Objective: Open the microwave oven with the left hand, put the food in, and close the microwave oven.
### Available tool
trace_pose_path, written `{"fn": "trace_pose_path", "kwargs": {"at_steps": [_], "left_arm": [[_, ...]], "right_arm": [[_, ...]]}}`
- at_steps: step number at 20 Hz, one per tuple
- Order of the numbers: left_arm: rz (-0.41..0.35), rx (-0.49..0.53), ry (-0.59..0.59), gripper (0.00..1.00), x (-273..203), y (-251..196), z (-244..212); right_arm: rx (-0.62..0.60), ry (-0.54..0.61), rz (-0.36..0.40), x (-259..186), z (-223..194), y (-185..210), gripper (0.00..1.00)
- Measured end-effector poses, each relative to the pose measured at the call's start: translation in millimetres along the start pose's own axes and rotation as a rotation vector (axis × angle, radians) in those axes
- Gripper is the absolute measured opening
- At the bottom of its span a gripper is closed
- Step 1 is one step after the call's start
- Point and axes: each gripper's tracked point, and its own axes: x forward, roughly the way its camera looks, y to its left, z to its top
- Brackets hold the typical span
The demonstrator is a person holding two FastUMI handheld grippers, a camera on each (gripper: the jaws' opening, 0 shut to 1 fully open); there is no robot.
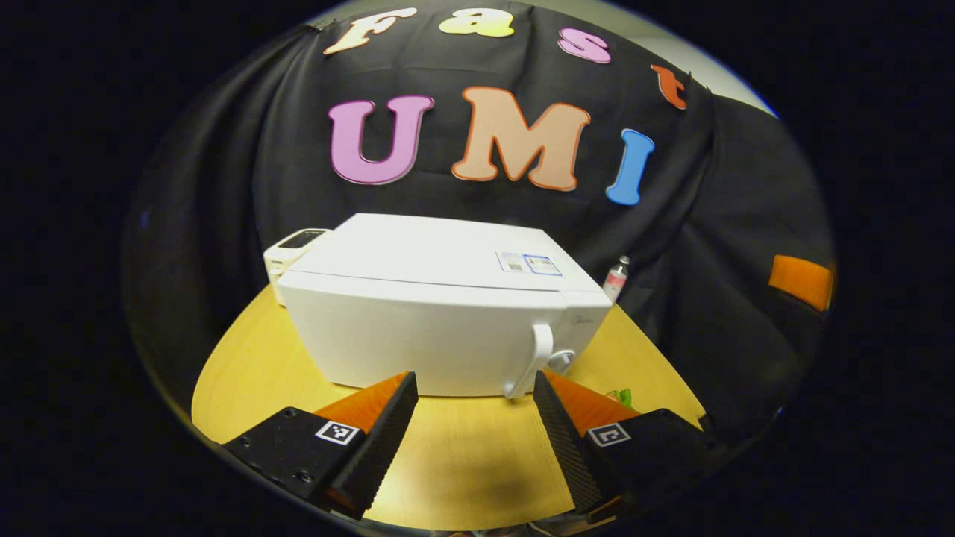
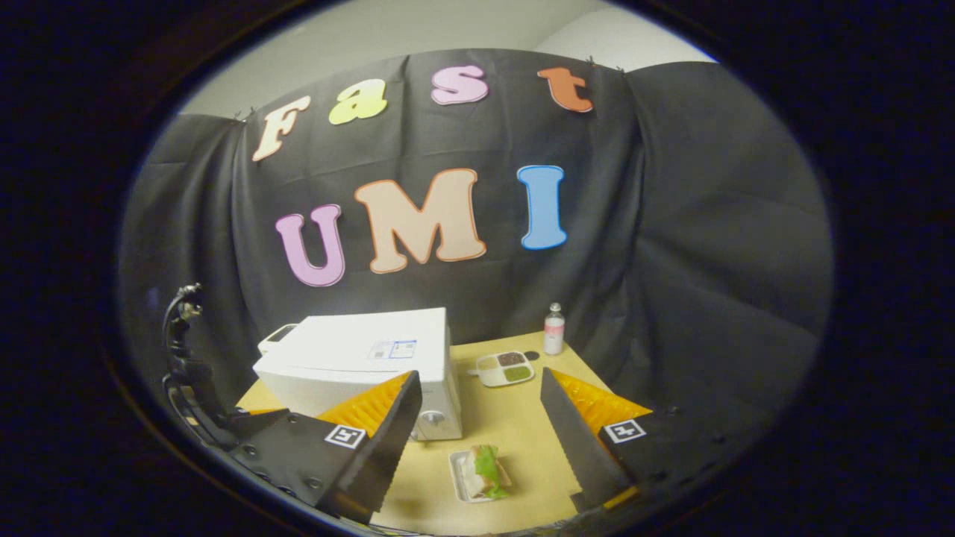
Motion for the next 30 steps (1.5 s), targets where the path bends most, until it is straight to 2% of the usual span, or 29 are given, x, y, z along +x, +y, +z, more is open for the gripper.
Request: {"fn": "trace_pose_path", "kwargs": {"at_steps": [3,7,13,15,16,17,21,26,28,30], "left_arm": [[-0.053,0.035,0.090,0.95,24,-18,-25],[-0.083,0.039,0.155,0.95,52,-34,-44],[-0.102,0.031,0.297,0.94,98,-47,-81],[-0.098,0.018,0.310,0.90,109,-47,-83],[-0.095,0.017,0.313,0.92,116,-49,-84],[-0.090,0.021,0.314,0.87,124,-49,-84],[-0.073,0.051,0.322,0.86,142,-51,-83],[-0.050,0.051,0.350,0.69,158,-52,-86],[-0.029,0.039,0.373,0.67,161,-50,-90],[0.014,0.050,0.381,0.45,164,-41,-90]], "right_arm": [[0.005,0.002,-0.068,-13,-5,-21,0.99],[0.012,0.019,-0.144,-26,-14,-44,0.99],[0.076,0.032,-0.172,-27,-20,-57,0.99],[0.082,0.026,-0.180,-27,-18,-61,0.99],[0.081,0.025,-0.185,-27,-19,-63,0.99],[0.079,0.026,-0.189,-28,-19,-64,0.99],[0.081,0.049,-0.200,-27,-27,-70,0.99],[0.085,0.061,-0.204,-28,-31,-74,0.99],[0.082,0.064,-0.203,-28,-32,-76,0.99],[0.080,0.064,-0.205,-28,-32,-77,0.99]]}}
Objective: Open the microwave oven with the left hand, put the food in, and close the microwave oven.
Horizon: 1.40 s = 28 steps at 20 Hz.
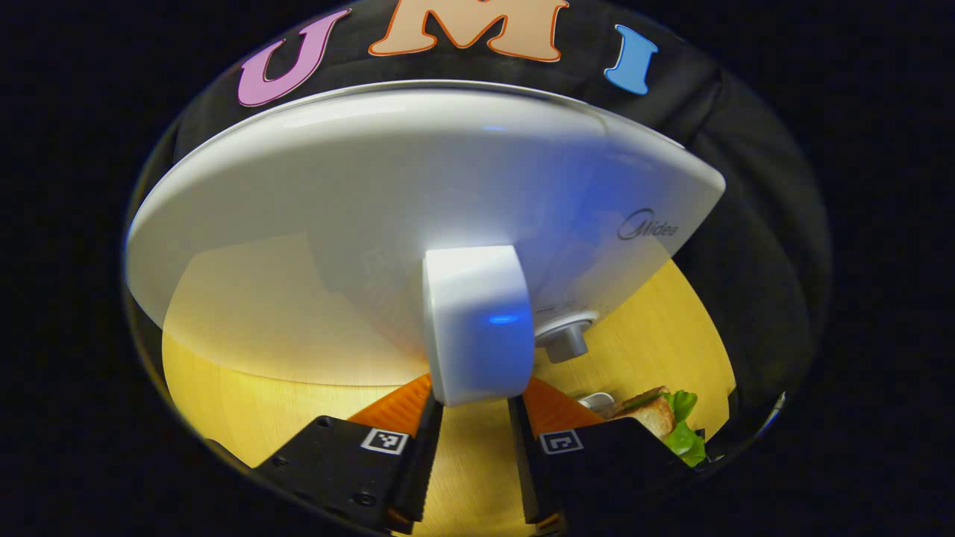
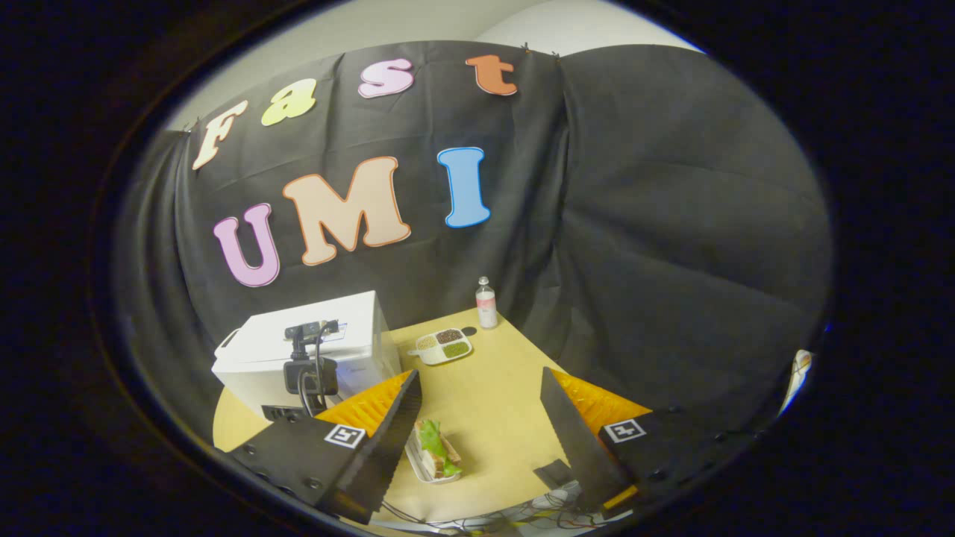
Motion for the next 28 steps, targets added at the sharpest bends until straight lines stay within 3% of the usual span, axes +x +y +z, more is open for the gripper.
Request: {"fn": "trace_pose_path", "kwargs": {"at_steps": [2,5,11,12,13,18,23,28], "left_arm": [[0.006,0.006,0.019,0.29,1,0,-1],[0.029,0.041,0.029,0.23,1,0,-2],[0.040,0.000,0.003,0.10,-1,1,-3],[0.051,-0.002,-0.011,0.06,-2,1,-3],[0.061,-0.006,-0.024,0.02,-1,1,-3],[0.059,-0.001,-0.089,0.02,-5,1,-2],[0.062,-0.059,-0.145,0.01,-6,1,0],[0.069,-0.114,-0.107,0.01,-17,0,-18]], "right_arm": [[0.004,0.003,0.001,-1,-1,-1,0.99],[0.007,0.015,0.009,0,-4,-1,0.99],[-0.018,0.026,0.023,-4,-9,-1,0.99],[-0.021,0.028,0.025,-5,-10,-2,0.92],[-0.024,0.030,0.026,-7,-10,-3,0.92],[-0.043,0.045,0.019,-13,-20,-9,0.92],[-0.057,0.066,0.015,-16,-26,-16,0.92],[-0.057,0.097,0.033,-8,-34,-19,0.93]]}}
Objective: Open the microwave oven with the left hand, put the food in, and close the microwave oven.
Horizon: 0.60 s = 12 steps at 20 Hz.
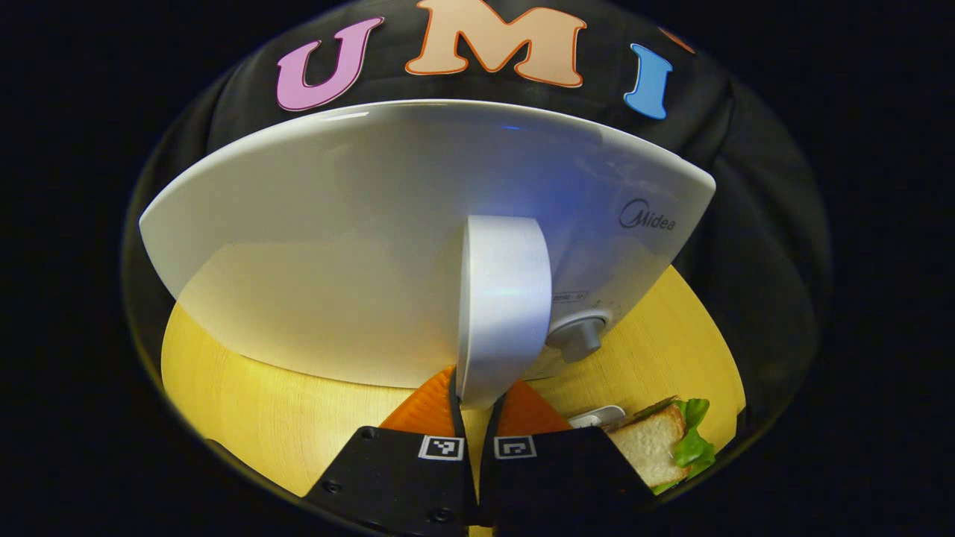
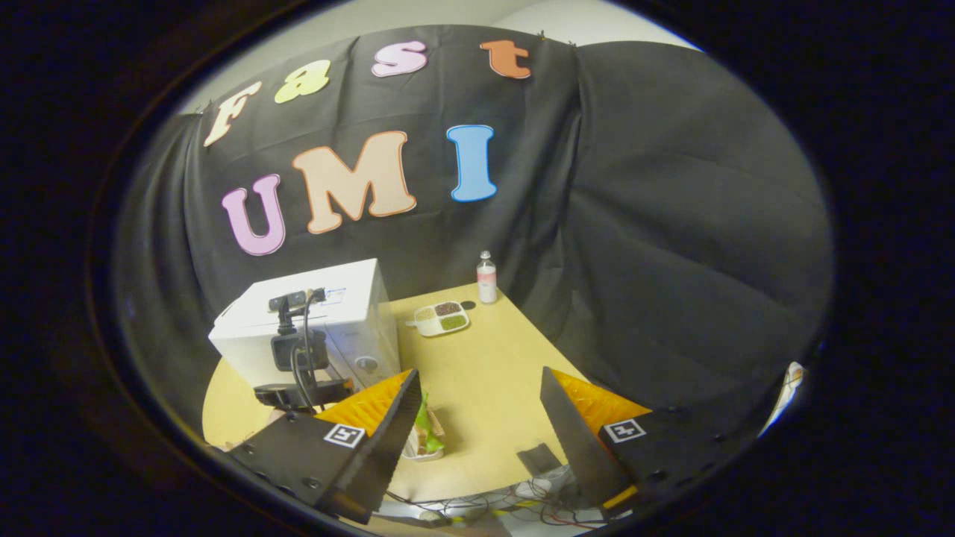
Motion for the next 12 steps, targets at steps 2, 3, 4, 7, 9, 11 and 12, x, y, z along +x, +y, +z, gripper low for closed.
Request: {"fn": "trace_pose_path", "kwargs": {"at_steps": [2,3,4,7,9,11,12], "left_arm": [[-0.013,0.036,-0.049,0.01,-17,4,-11],[-0.032,0.067,-0.041,0.00,-25,7,-21],[-0.051,0.073,-0.033,0.00,-35,7,-31],[-0.084,0.125,-0.033,0.06,-52,14,-45],[-0.078,0.141,-0.021,0.09,-61,19,-55],[-0.075,0.146,-0.010,0.12,-70,23,-62],[-0.071,0.149,-0.004,0.12,-73,26,-65]], "right_arm": [[0.014,0.015,0.003,7,-1,-3,0.92],[0.020,0.024,0.013,10,-4,-3,0.92],[0.022,0.029,0.025,14,-3,-2,0.93],[0.005,0.059,0.059,23,-10,0,0.93],[0.004,0.071,0.082,29,-12,6,1.00],[0.003,0.077,0.100,31,-15,7,0.99],[0.001,0.081,0.109,31,-19,9,1.00]]}}
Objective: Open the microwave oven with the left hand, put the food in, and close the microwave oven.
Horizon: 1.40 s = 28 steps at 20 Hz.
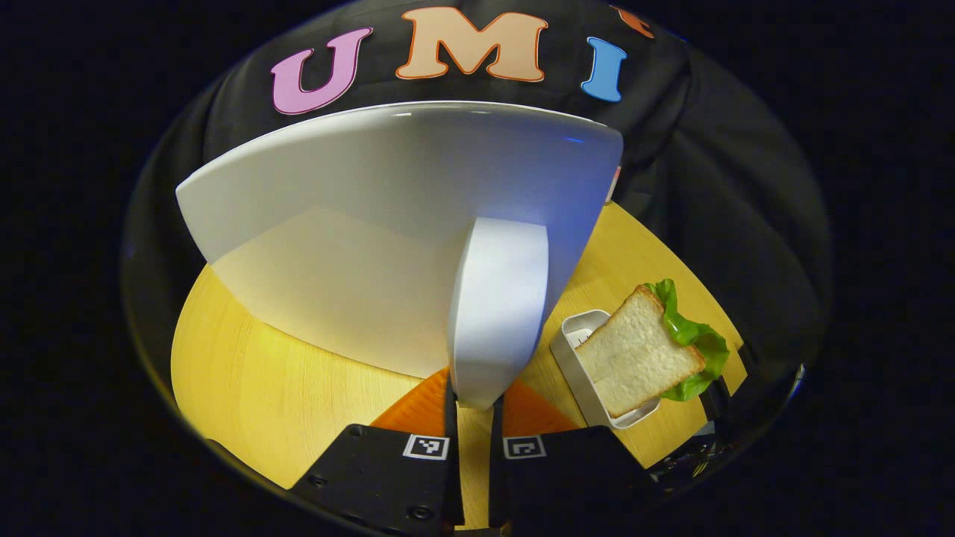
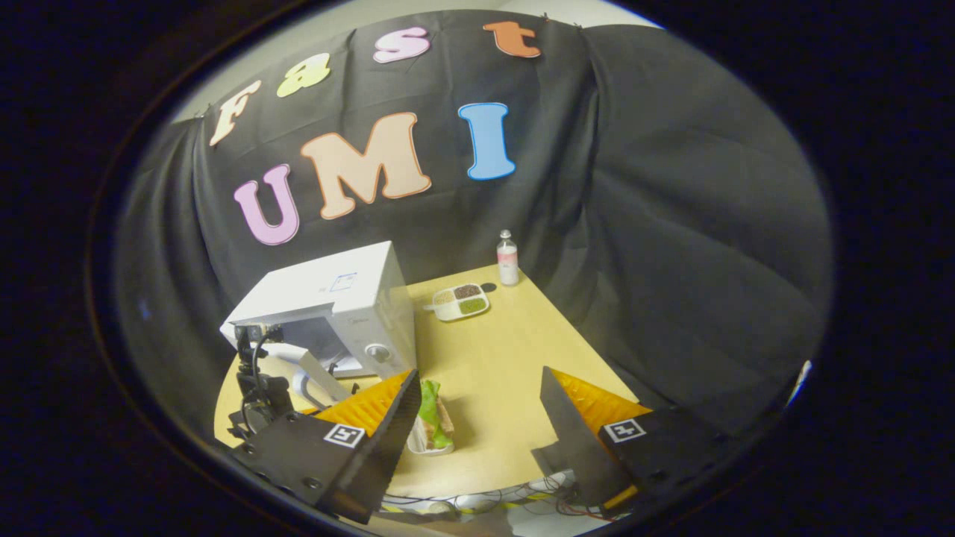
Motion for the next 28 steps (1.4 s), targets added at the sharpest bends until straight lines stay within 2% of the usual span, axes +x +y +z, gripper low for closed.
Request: {"fn": "trace_pose_path", "kwargs": {"at_steps": [1,2,3,5,6,7,8,9,10,12,13,14,17,18,19,28], "left_arm": [[0.002,0.001,0.007,0.16,-3,2,-3],[0.004,-0.008,0.015,0.16,-8,4,-8],[0.005,-0.032,0.021,0.20,-12,6,-11],[0.007,-0.095,0.022,0.27,-21,12,-15],[0.027,-0.113,0.018,0.30,-25,21,-17],[0.044,-0.118,0.012,0.50,-30,29,-17],[0.070,-0.114,-0.001,0.63,-35,39,-16],[0.085,-0.109,-0.007,0.96,-43,47,-16],[0.081,-0.109,-0.007,1.00,-49,48,-18],[0.100,-0.094,-0.009,1.00,-59,55,-23],[0.114,-0.087,-0.006,1.00,-65,59,-26],[0.126,-0.082,-0.004,1.00,-71,62,-30],[0.156,-0.112,0.004,1.00,-91,77,-44],[0.165,-0.131,0.009,1.00,-98,82,-49],[0.176,-0.151,0.016,1.00,-105,89,-54],[0.341,-0.285,0.004,0.98,-180,161,-94]], "right_arm": [[-0.002,0.005,0.009,1,-2,2,0.93],[-0.005,0.014,0.019,3,-5,5,0.93],[-0.006,0.022,0.030,4,-7,8,1.00],[-0.013,0.047,0.043,9,-15,11,1.00],[-0.017,0.066,0.050,13,-21,14,0.92],[-0.019,0.084,0.058,16,-27,17,0.93],[-0.017,0.101,0.070,17,-30,20,1.00],[-0.013,0.118,0.086,19,-35,25,1.00],[-0.009,0.133,0.103,21,-39,30,1.00],[-0.011,0.160,0.134,27,-46,40,1.00],[-0.013,0.173,0.147,29,-49,43,0.93],[-0.013,0.186,0.158,31,-52,46,1.00],[0.008,0.226,0.201,38,-61,58,1.00],[0.013,0.241,0.214,41,-65,62,0.93],[0.017,0.259,0.222,44,-70,64,1.00],[-0.014,0.483,0.228,82,-131,65,1.00]]}}
